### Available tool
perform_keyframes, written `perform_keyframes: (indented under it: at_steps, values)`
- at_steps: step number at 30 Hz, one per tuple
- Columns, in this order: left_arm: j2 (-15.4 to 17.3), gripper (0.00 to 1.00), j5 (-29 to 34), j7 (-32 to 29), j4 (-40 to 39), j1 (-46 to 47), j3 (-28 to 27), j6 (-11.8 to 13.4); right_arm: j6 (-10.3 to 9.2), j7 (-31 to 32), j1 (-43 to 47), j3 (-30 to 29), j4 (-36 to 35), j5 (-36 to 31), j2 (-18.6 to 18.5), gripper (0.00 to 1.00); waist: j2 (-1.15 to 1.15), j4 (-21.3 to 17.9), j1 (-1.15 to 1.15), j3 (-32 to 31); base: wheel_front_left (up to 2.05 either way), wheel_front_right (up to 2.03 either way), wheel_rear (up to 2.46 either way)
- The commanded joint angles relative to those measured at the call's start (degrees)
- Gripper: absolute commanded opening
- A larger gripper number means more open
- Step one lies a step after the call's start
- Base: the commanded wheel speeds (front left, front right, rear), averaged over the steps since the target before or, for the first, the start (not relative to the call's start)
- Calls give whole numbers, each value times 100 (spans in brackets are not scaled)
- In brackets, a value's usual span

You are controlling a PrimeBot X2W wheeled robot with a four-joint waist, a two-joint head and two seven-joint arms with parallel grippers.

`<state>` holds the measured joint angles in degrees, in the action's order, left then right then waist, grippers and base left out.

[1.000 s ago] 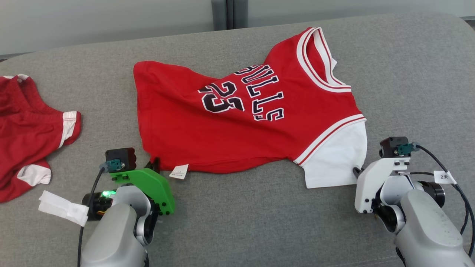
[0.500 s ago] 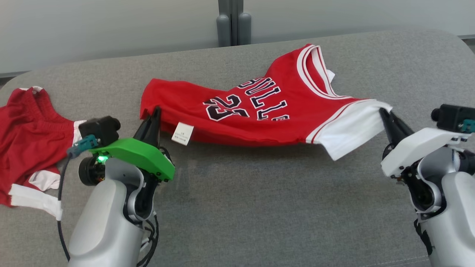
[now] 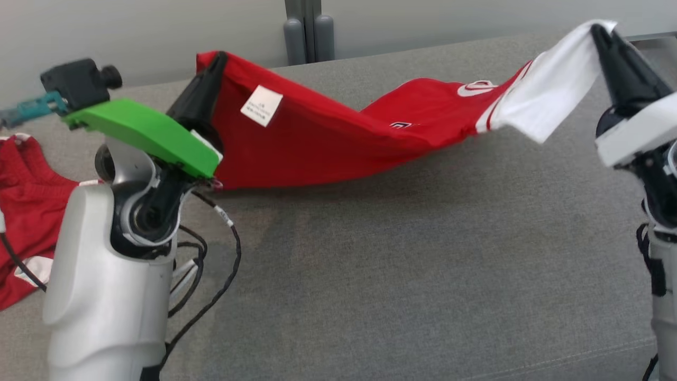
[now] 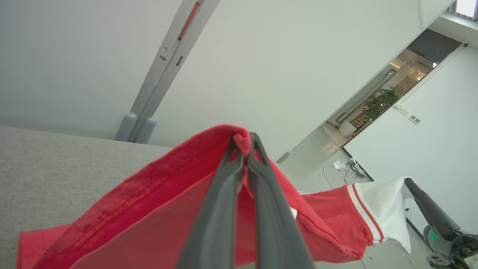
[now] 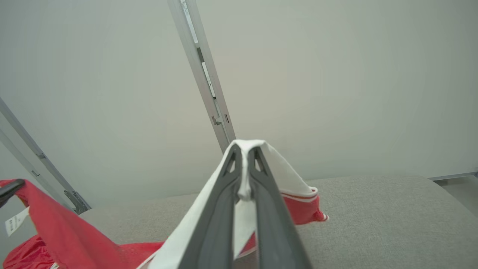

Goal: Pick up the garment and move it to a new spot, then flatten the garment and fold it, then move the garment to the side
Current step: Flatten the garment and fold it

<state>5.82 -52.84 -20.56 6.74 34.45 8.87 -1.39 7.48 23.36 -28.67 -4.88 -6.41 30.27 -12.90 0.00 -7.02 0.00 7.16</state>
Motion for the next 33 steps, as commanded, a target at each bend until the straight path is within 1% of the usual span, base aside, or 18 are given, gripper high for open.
perform_keyframes:
  at_steps: [1, 5, 7, 10, 11, 12, 15, 17, 18, 20, 22, 23, 26, 28, 30, 33]
  values:
    - [1, 0, -94, -147, -57, 240, -72, 88, 2, 92, -282, -20, 31, -22, -43, 0, 0, -88, 0, 268, 0, 0, 0]
    - [79, 0, -274, -467, -102, 869, -277, 460, 2, 271, -1176, -14, 500, 2, -97, 0, 0, -218, 0, 911, 0, 0, 0]
    - [196, 0, -164, -522, -2, 1253, -331, 595, 2, 254, -1703, 30, 907, -31, -69, 0, 0, -304, 0, 1289, 0, 0, 0]
    - [397, 0, 147, -321, 264, 1923, -369, 584, 2, -84, -2635, 2, 1712, -94, 136, 0, 0, -444, 0, 1845, 0, 0, 0]
    - [411, 0, 225, -207, 376, 2122, -372, 539, 2, -254, -2917, -5, 1947, -188, 163, 0, 0, -471, 0, 1970, 0, 0, 0]
    - [410, 0, 317, -16, 531, 2385, -425, 574, 2, -481, -3271, -61, 2213, -204, 251, 0, 0, -500, 0, 2125, 0, 0, 0]
    - [469, 0, 617, 573, 964, 3048, -485, 423, 2, -1266, -4153, -186, 2865, -324, 484, 0, 0, -567, 0, 2381, 0, 0, 0]
    - [548, 0, 805, 994, 1255, 3424, -475, 281, 2, -1901, -4699, -366, 3229, -320, 604, 0, 0, -586, 0, 2427, 0, 0, 0]
    - [538, 0, 869, 1213, 1390, 3640, -491, 201, 2, -2229, -4990, -414, 3370, -353, 624, 0, 0, -568, 0, 2421, 0, 0, 0]
    - [471, 0, 864, 1666, 1570, 4071, -604, 54, 1, -2773, -5501, -501, 3536, -288, 635, 0, 0, -493, 0, 2405, 0, 0, 0]
    - [395, 0, 745, 2121, 1701, 4457, -774, -122, 1, -3208, -5920, -564, 3607, 52, 693, 0, 0, -404, 0, 2394, 0, 0, 0]
    - [362, 0, 665, 2299, 1751, 4584, -894, -177, 1, -3361, -6033, -492, 3621, 62, 642, 0, 0, -382, 0, 2391, 0, 0, 0]
    - [357, 0, 462, 2672, 1866, 4874, -1016, -409, -4, -3646, -6278, -43, 3599, 168, 386, 0, 0, -310, 0, 2364, 0, 0, 0]
    - [368, 0, 361, 2771, 1937, 4897, -1039, -489, -4, -3699, -6276, 220, 3695, 183, 213, 0, 0, -256, 0, 2366, 0, 0, 0]
    - [410, 0, 283, 2799, 2089, 4700, -1017, -532, -4, -3709, -6144, 509, 3822, 172, 46, 0, 0, -220, 0, 2396, 0, 0, 0]
    - [480, 0, 360, 2842, 2348, 4292, -857, -563, -4, -3632, -5800, 882, 4093, 169, -201, 0, 0, -186, 0, 2480, 0, 0, 0]
